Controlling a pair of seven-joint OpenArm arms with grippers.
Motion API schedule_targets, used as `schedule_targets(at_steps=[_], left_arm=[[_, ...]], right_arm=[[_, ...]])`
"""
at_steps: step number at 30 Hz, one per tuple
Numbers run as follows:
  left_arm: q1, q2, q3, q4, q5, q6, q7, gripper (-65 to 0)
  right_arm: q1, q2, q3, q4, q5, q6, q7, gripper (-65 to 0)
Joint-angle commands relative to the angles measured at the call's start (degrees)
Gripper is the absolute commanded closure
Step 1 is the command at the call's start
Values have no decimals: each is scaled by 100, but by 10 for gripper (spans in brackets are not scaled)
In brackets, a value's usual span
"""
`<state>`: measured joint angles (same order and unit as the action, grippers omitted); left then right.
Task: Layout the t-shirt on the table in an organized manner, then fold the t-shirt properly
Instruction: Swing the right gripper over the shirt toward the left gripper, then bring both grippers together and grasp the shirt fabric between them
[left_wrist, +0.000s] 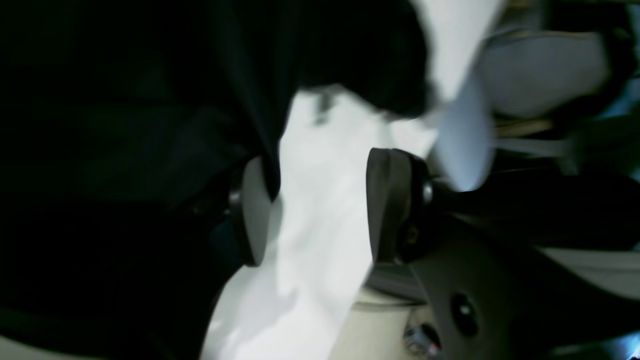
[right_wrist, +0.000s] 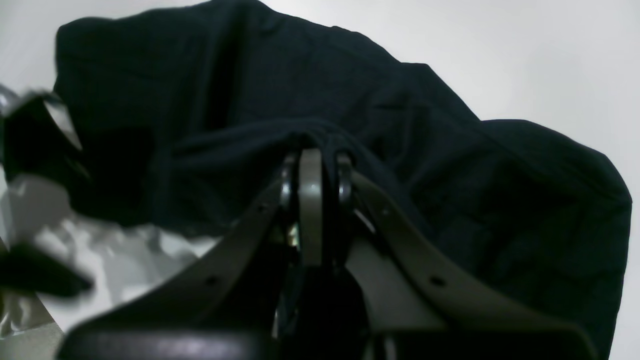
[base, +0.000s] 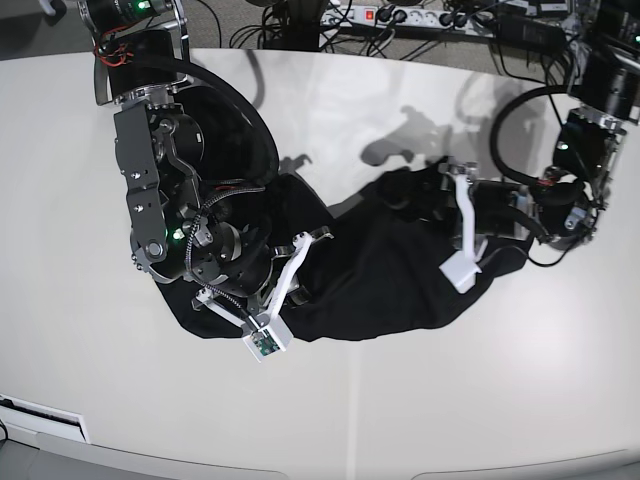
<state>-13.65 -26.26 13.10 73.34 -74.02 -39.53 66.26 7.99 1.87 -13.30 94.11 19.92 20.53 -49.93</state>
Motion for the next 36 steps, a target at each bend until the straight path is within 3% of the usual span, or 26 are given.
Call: schedule_targets(at_steps=[1, 6, 8, 11, 16, 18, 22, 26, 30, 33, 36], left_arm=[[-109, 63, -37, 83, -219, -47, 2, -310], [4, 756, -37, 83, 219, -47, -24, -310], [83, 1005, -37, 83, 494, -47, -35, -310], [87, 1156, -42, 83, 835, -47, -105, -310], [179, 1209, -79, 83, 2168, -47, -1084, -310], [323, 1287, -79, 83, 2686, -47, -1652, -311], [557, 1674, -79, 79, 3508, 192, -2444, -312], [737, 2146, -79, 76, 4363, 461, -2927, -312], [811, 2483, -79, 74, 5106, 960, -3370, -312], [807, 2730, -79, 74, 5414, 1399, -3482, -311], [809, 2791, -79, 72, 5602, 1587, -3499, -311]], right_arm=[[140, -28, 22, 92, 9, -2, 186, 0], [140, -22, 22, 92, -424, 7, 190, 0], [140, -17, 22, 92, -507, 4, 197, -48], [138, -13, 22, 92, -501, 249, 192, 0], [140, -15, 22, 87, -479, 350, 192, 0], [140, -13, 22, 87, -474, 343, 173, -88], [140, -13, 22, 87, -470, 389, 118, -298], [140, -15, 22, 87, -81, 715, 9, -309], [140, -13, 22, 87, 107, 758, -166, -309], [140, -11, 22, 90, 107, 848, -273, -309], [140, -11, 22, 122, 109, 979, -409, -309]])
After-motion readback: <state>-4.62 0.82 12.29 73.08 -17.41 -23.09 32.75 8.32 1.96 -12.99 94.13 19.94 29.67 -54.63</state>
